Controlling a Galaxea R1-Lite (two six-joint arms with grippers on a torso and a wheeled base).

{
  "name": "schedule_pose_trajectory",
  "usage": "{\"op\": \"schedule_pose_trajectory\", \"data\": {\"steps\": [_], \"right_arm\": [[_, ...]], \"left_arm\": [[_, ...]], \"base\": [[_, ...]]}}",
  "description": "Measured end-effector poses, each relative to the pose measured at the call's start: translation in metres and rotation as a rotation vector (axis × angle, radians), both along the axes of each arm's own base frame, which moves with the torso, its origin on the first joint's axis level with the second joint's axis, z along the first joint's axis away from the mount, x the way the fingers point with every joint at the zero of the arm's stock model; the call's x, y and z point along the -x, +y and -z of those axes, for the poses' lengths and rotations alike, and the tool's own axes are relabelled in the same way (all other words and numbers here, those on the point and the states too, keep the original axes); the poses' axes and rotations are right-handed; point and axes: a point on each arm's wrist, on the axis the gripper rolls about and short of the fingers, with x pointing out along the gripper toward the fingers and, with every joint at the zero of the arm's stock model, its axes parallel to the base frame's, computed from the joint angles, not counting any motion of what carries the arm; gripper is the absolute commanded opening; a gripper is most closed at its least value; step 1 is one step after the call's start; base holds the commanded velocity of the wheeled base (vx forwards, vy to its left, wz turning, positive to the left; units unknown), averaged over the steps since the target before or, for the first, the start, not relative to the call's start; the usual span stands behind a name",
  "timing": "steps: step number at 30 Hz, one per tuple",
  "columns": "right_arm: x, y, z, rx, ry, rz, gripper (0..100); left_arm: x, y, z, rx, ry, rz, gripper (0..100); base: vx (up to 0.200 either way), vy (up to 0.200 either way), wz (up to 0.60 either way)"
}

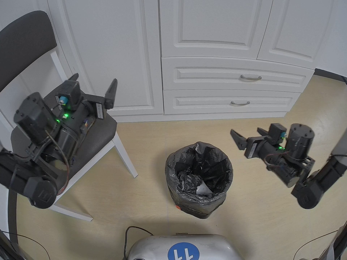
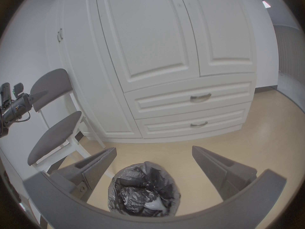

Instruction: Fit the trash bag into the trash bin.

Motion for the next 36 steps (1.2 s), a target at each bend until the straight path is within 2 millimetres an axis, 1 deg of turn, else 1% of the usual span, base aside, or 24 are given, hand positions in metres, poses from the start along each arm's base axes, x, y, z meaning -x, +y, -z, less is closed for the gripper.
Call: {"op": "schedule_pose_trajectory", "data": {"steps": [1,4,7,9,11,13,15,18,21,25,28,31,33,36], "right_arm": [[0.007,-0.008,-0.008,0.008,-0.005,0.014,100],[0.02,-0.033,-0.026,0.033,-0.001,0.078,100],[0.03,-0.066,-0.045,0.049,-0.001,0.18,100],[0.04,-0.083,-0.06,0.045,-0.026,0.239,100],[0.055,-0.096,-0.079,0.029,-0.086,0.287,100],[0.072,-0.105,-0.097,0.015,-0.145,0.317,100],[0.093,-0.112,-0.114,0.001,-0.207,0.338,100],[0.126,-0.119,-0.133,-0.013,-0.275,0.359,100],[0.162,-0.125,-0.147,-0.024,-0.329,0.376,100],[0.211,-0.13,-0.157,-0.039,-0.396,0.393,100],[0.25,-0.133,-0.159,-0.047,-0.444,0.404,100],[0.29,-0.136,-0.154,-0.053,-0.482,0.414,100],[0.316,-0.137,-0.148,-0.059,-0.51,0.423,100],[0.35,-0.138,-0.136,-0.077,-0.559,0.446,100]], "left_arm": [[0.007,0.004,-0.007,0.001,-0.002,-0.001,100],[0.024,0.018,-0.023,0.012,-0.001,-0.008,100],[0.043,0.033,-0.038,0.04,0.003,-0.022,100],[0.056,0.043,-0.047,0.061,-0.003,-0.031,100],[0.073,0.052,-0.057,0.078,-0.011,-0.038,100],[0.09,0.061,-0.065,0.089,-0.017,-0.042,100],[0.11,0.07,-0.073,0.097,-0.015,-0.05,100],[0.139,0.084,-0.081,0.112,-0.018,-0.068,100],[0.168,0.096,-0.087,0.133,-0.035,-0.086,100],[0.202,0.109,-0.097,0.163,-0.085,-0.108,100],[0.226,0.116,-0.105,0.182,-0.128,-0.125,100],[0.25,0.122,-0.111,0.195,-0.16,-0.147,100],[0.268,0.125,-0.114,0.201,-0.18,-0.167,100],[0.295,0.129,-0.113,0.207,-0.202,-0.198,100]], "base": [[0.0,0.0,0.0],[0.0,0.0,0.0],[0.0,0.0,0.0],[0.0,0.0,0.0],[0.0,0.0,0.0],[0.0,0.0,0.0],[0.0,0.0,0.0],[0.0,0.0,0.0],[0.0,0.0,0.0],[0.0,0.0,0.0],[0.0,0.0,0.0],[0.0,0.0,0.0],[0.0,0.0,0.0],[0.0,0.0,0.0]]}}
